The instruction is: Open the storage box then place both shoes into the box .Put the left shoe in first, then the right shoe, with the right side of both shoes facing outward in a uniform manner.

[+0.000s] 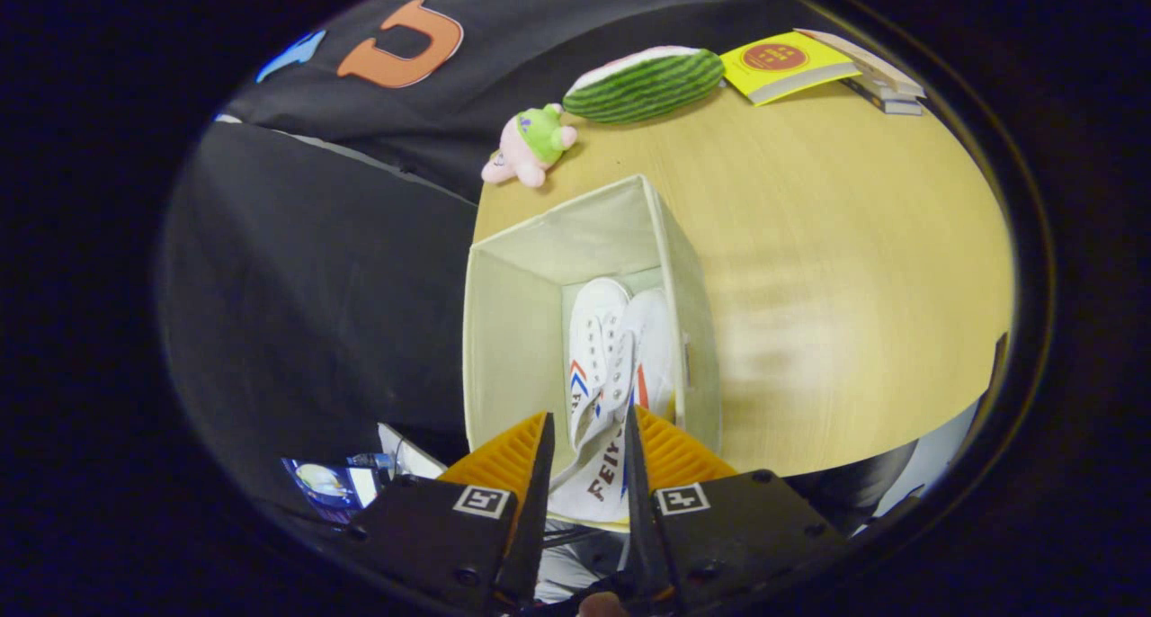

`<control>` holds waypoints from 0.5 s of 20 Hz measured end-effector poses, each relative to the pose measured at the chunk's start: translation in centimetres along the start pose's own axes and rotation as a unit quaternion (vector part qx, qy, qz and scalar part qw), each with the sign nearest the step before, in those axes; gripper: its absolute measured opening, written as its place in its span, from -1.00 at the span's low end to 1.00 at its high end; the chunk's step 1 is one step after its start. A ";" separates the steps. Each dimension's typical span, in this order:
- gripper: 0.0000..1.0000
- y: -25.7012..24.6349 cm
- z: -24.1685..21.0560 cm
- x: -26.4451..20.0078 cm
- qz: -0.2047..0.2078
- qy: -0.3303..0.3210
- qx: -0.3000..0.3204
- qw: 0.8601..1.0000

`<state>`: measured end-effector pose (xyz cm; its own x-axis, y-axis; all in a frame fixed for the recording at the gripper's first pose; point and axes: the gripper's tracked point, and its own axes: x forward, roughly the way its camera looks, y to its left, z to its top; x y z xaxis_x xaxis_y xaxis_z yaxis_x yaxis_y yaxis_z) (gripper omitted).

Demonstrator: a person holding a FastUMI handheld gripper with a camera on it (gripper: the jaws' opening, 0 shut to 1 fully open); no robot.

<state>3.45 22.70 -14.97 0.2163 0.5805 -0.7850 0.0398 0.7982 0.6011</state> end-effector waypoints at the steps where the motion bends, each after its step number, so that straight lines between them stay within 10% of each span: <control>1: -0.02 0.2 0.4 -0.7 0.003 -0.016 -0.016 1.000; 10: 0.27 -0.7 7.0 -9.4 -0.020 -0.287 -0.127 0.949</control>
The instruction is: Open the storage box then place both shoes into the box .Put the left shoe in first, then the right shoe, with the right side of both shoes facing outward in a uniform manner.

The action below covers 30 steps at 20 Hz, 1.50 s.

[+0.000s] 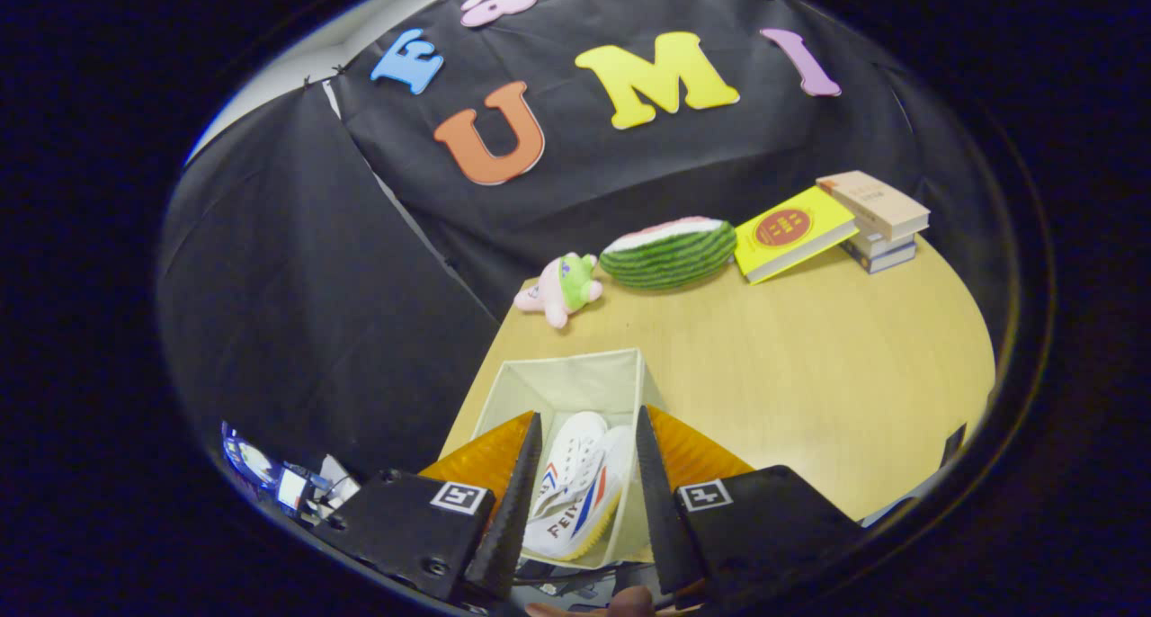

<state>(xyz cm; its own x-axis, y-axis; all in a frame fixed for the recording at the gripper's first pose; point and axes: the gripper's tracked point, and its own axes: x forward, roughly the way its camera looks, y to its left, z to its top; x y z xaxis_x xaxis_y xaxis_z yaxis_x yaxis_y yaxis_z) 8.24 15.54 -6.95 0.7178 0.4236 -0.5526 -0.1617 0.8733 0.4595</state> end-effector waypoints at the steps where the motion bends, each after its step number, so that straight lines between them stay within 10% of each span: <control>1: 0.30 -0.9 0.9 -0.6 -0.011 -0.033 -0.013 0.999; 11: 0.74 -3.6 5.7 -8.5 -0.110 -0.284 -0.166 0.938; 13: 0.99 -3.8 4.8 -8.4 -0.107 -0.289 -0.149 0.939; 30: 1.00 -5.2 3.1 -7.1 -0.109 -0.285 -0.146 0.941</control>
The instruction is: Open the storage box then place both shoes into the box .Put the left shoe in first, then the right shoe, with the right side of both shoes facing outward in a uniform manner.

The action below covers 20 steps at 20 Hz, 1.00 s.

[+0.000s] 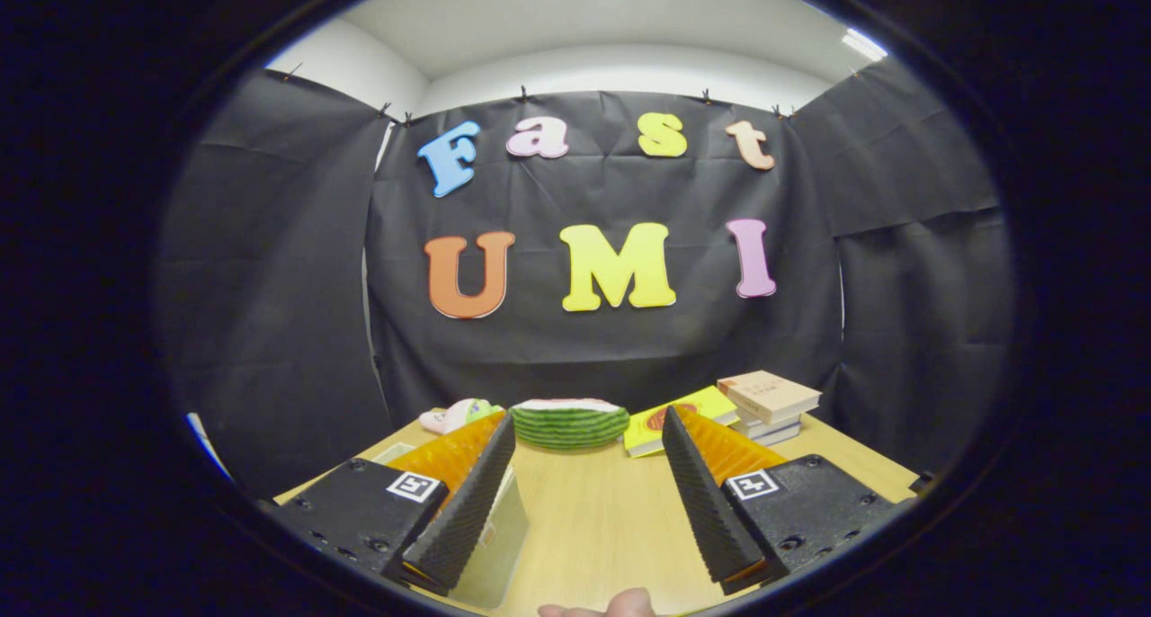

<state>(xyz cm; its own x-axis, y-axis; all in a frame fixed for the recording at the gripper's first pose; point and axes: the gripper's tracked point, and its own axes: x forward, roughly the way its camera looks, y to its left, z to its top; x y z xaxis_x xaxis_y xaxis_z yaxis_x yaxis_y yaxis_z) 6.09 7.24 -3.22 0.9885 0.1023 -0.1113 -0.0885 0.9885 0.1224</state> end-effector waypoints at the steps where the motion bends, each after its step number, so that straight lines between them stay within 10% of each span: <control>1: 1.00 -0.1 -0.1 -0.1 0.000 0.001 0.002 1.000; 20: 1.00 -1.2 -1.0 -1.9 -0.001 0.003 0.008 1.000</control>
